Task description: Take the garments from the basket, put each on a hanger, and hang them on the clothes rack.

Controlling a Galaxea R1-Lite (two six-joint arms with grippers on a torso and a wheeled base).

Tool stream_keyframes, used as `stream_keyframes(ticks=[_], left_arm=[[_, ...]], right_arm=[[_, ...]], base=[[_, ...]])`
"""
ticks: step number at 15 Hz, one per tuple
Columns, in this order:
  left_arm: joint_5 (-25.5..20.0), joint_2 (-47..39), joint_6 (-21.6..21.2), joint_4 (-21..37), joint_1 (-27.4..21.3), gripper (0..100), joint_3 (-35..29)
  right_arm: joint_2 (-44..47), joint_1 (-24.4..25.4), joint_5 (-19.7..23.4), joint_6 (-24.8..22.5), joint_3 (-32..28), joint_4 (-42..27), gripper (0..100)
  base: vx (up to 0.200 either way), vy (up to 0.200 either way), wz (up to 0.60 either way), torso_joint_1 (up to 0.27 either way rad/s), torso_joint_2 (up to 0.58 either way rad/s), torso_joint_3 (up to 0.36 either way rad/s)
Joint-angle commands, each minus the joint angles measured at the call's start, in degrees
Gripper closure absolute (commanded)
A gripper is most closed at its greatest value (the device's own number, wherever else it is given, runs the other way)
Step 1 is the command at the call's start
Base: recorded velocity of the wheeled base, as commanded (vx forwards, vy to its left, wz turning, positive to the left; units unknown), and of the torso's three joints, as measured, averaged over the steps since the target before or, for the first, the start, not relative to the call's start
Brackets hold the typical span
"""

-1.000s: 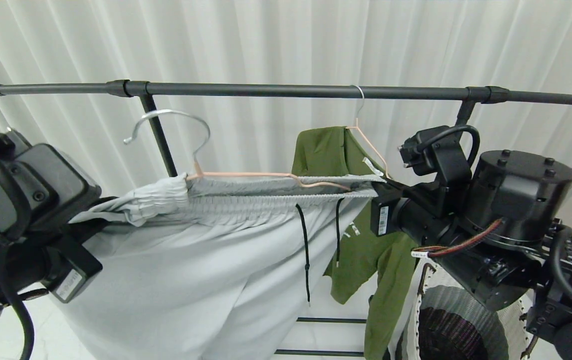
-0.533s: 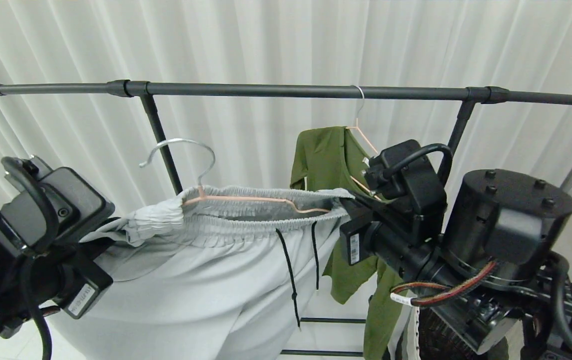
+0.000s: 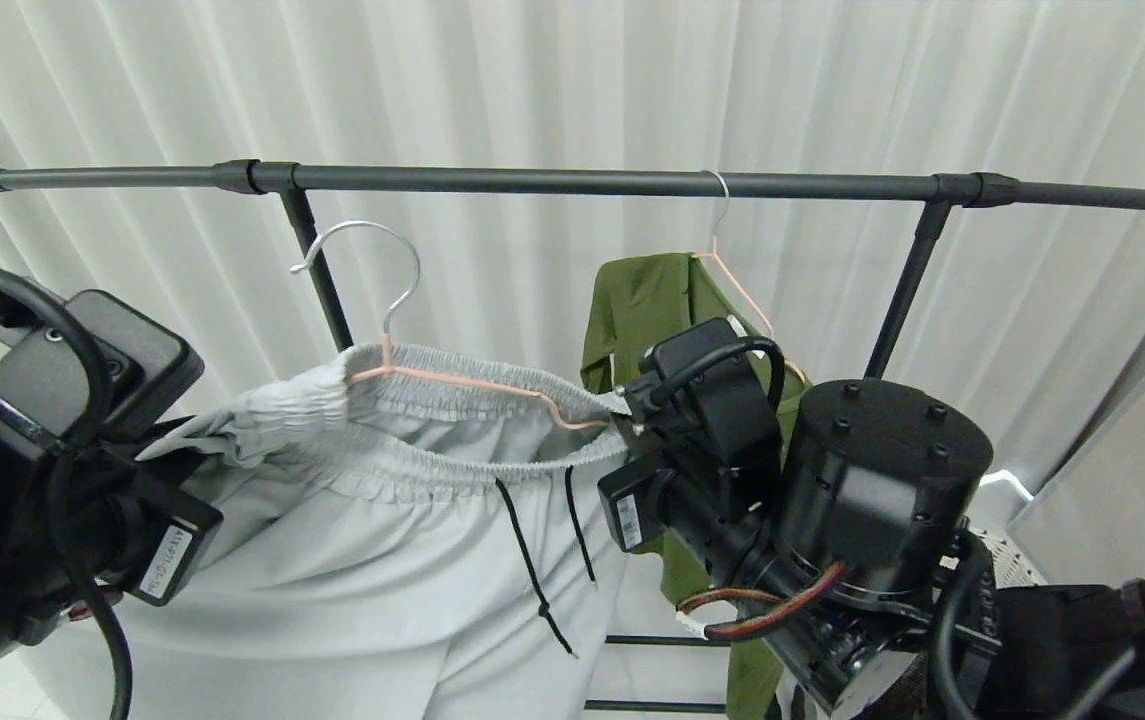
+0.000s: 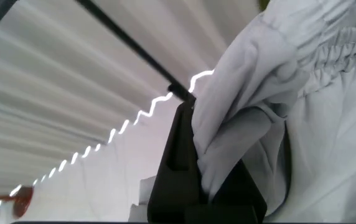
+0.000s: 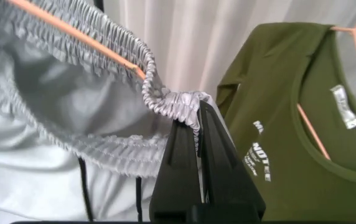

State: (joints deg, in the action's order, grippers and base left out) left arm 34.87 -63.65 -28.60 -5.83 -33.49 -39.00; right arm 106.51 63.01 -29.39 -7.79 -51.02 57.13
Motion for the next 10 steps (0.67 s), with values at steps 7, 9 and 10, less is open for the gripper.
stream_keyframes(ticks=[7,9,10], left_arm=[[2.0,-4.1,4.3,-0.1,0.1,100,-4.2],[2.1,-5.7,6.5,-0.1,-1.5,100,-6.8],[2.1,-5.9,6.6,-0.1,-2.2,100,-7.3]], right_arm=[[-0.2,6.1,1.3,-0.6,-0.4,0.1,100],[1.0,7.2,3.0,-0.7,-0.9,0.1,100],[1.5,7.4,3.4,-0.6,-1.8,0.1,100]], base=[[0.0,0.0,0.0,0.0,0.0,0.0],[0.0,0.0,0.0,0.0,0.0,0.0],[0.0,0.0,0.0,0.0,0.0,0.0]])
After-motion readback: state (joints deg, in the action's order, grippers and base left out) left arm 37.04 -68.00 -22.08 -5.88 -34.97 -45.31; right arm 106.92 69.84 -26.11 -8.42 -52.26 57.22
